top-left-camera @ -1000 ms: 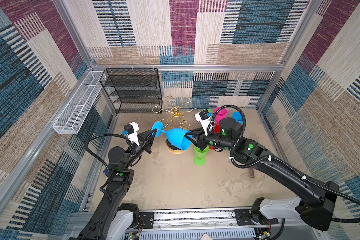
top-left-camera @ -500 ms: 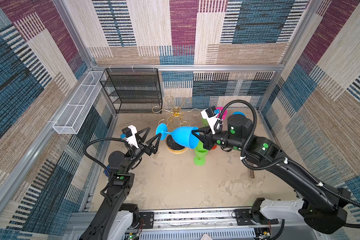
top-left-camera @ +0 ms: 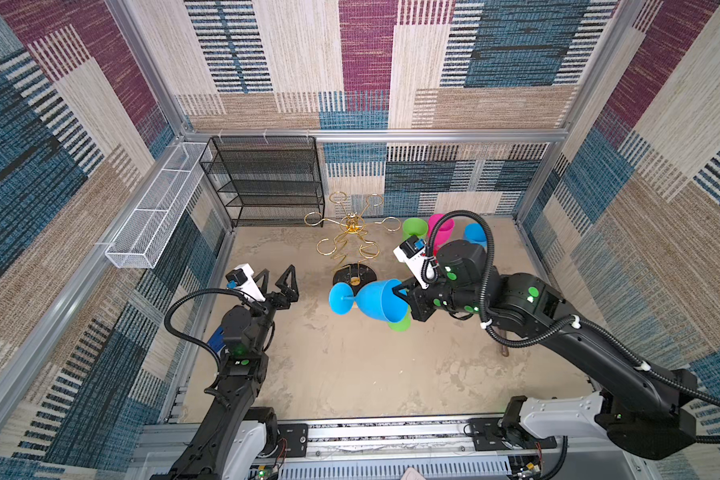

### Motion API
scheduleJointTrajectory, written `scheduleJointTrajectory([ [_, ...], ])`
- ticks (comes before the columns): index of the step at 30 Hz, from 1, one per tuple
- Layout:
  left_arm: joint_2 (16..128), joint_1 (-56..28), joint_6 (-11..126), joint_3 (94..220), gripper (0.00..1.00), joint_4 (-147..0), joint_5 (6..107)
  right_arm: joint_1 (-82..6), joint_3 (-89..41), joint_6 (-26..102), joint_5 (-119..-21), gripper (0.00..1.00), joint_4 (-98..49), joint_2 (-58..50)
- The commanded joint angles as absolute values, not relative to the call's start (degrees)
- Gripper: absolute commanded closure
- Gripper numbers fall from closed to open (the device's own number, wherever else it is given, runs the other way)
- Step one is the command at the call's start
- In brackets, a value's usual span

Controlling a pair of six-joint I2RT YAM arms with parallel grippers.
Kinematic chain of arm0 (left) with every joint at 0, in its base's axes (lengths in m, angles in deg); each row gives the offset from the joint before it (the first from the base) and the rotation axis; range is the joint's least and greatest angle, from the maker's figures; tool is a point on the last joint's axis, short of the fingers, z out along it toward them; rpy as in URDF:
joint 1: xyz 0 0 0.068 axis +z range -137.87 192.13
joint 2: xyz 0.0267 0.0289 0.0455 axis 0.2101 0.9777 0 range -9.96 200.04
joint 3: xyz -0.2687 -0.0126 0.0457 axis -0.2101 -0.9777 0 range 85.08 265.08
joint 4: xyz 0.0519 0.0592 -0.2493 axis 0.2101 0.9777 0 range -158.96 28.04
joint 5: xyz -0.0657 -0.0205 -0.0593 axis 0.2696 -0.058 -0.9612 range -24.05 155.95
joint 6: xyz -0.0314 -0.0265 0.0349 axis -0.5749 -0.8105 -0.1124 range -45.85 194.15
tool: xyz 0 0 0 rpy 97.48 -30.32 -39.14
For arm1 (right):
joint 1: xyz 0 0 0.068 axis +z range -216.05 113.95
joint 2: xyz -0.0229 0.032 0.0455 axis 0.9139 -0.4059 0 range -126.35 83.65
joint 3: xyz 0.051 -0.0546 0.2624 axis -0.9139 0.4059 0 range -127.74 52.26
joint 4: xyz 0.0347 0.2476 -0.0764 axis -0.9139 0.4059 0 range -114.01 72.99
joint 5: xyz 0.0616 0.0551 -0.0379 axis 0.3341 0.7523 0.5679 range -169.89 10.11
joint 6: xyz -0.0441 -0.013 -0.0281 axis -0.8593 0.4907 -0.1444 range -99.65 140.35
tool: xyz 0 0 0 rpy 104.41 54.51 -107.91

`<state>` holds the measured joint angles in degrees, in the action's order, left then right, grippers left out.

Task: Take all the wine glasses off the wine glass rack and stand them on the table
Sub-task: 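Turn the blue glass upright and lower it onto the table with the right gripper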

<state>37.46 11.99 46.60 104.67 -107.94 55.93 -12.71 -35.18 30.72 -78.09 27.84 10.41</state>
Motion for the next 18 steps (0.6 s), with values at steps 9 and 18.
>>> scheduleJointTrajectory([
  [9, 35.95, 13.1, 51.03, 104.64, 0.06, -109.05, 57.69, -12.33, -39.15, 32.03, -85.22, 1.0, 37.92, -3.56],
  [18, 35.76, 13.66, 52.26, 104.17, 0.07, -109.31, 57.8, -12.31, -42.0, 31.87, -86.56, 0.96, 40.77, -12.46],
])
